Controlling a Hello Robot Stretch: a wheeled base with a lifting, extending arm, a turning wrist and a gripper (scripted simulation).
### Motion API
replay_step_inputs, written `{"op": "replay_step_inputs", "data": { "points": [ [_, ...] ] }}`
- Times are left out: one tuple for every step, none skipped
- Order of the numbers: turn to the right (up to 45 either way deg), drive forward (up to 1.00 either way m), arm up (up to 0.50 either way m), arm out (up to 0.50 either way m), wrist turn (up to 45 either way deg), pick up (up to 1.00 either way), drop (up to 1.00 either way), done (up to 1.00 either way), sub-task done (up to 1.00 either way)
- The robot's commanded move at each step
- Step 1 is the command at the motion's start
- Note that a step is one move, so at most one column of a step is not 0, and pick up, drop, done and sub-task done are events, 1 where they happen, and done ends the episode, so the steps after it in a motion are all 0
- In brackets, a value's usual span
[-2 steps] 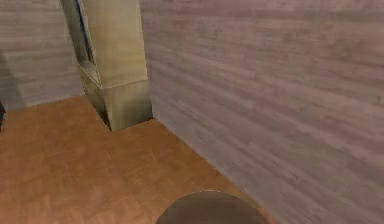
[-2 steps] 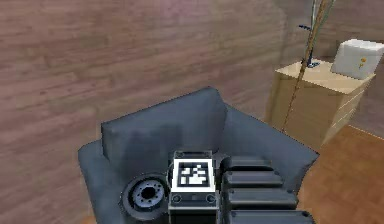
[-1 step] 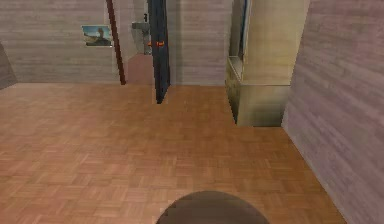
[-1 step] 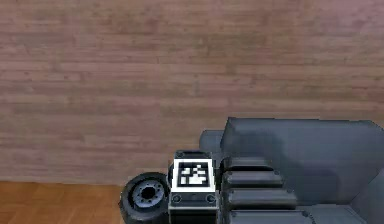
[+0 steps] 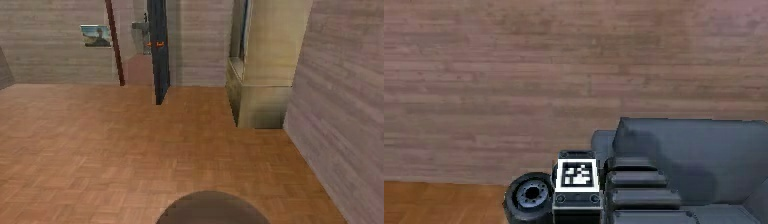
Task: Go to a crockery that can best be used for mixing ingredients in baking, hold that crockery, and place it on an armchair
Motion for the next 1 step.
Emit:
{"op": "replay_step_inputs", "data": {
  "points": [
    [45.0,0.0,0.0,0.0,0.0,0.0,0.0,0.0,0.0]
  ]
}}
